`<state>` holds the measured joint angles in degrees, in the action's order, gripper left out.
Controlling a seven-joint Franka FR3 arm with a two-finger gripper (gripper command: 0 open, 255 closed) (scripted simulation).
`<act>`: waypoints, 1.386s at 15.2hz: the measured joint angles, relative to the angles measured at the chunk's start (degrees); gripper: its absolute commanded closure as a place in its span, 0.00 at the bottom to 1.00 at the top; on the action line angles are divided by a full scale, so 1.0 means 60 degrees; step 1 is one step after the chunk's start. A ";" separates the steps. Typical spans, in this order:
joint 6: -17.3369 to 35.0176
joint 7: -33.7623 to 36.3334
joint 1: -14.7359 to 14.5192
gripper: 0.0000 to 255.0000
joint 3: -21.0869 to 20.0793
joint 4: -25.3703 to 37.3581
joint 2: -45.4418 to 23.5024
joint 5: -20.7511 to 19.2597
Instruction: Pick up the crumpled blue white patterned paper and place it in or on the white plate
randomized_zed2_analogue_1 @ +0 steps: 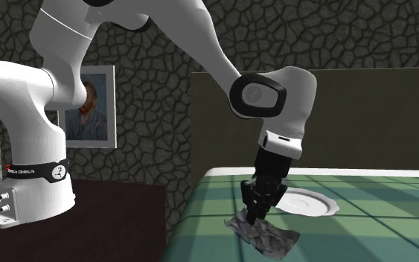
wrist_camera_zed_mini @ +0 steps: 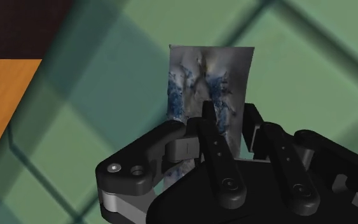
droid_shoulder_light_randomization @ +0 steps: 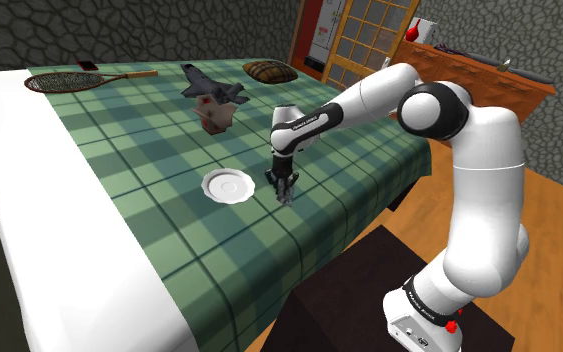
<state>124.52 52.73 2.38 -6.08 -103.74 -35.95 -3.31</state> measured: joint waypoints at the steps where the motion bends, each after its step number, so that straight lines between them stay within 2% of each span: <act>1: -0.0077 -0.0004 0.0005 1.00 -0.0004 -0.0003 0.0069 0.0008; 14: -0.1202 -0.0049 0.0060 1.00 -0.0092 -0.0021 0.1200 0.0136; 18: -0.1671 0.0409 -0.0324 1.00 -0.0227 0.0989 0.0659 0.0144; 21: -0.2159 0.0848 -0.0731 1.00 -0.0327 0.2284 -0.0143 0.0119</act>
<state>111.57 57.81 -2.01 -8.04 -90.04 -36.81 -2.59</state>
